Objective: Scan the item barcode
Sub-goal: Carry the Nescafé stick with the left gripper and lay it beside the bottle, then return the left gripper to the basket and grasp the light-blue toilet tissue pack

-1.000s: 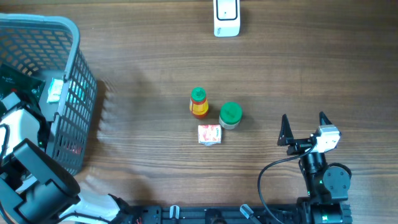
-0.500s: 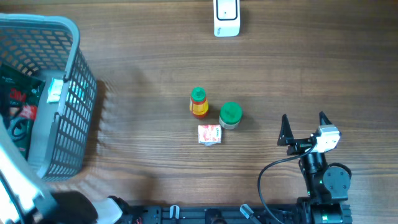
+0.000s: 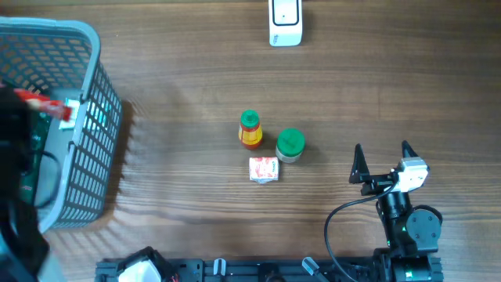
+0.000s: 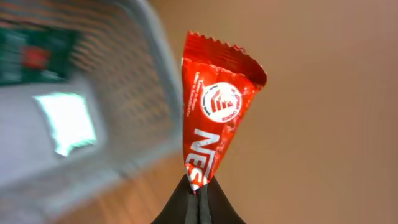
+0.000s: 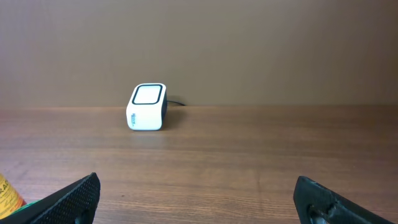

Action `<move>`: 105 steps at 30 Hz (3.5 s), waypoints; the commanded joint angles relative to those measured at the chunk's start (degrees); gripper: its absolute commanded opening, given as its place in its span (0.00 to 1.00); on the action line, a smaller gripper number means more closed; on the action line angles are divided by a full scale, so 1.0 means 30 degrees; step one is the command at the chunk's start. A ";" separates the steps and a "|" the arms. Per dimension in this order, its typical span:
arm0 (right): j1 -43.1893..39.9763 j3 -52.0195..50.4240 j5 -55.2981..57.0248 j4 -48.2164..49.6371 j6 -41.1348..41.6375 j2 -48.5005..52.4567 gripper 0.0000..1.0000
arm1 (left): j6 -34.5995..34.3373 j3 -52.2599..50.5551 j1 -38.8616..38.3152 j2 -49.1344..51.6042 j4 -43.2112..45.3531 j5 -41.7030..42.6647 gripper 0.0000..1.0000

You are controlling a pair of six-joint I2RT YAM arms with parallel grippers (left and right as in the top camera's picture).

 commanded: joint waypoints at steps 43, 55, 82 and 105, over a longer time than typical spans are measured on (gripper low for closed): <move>0.0066 -0.0022 -0.0153 0.0036 -0.0226 -0.0153 1.00 | 0.1610 -1.7376 -1.5606 0.9143 1.1672 0.1297 0.04; 0.0066 -0.0022 -0.0153 0.0036 -0.0226 -0.0153 1.00 | 0.1530 -1.7384 -1.8724 1.0069 1.2786 -0.2514 0.06; 0.0066 -0.0022 -0.0153 0.0036 -0.0233 -0.0153 1.00 | 0.1610 -0.6280 -1.8251 0.1180 0.5646 -1.6123 1.00; 0.0058 -0.0022 -0.0153 0.0036 -0.0226 -0.0153 1.00 | 0.1610 -0.5676 0.2506 0.4670 0.7249 -0.1122 1.00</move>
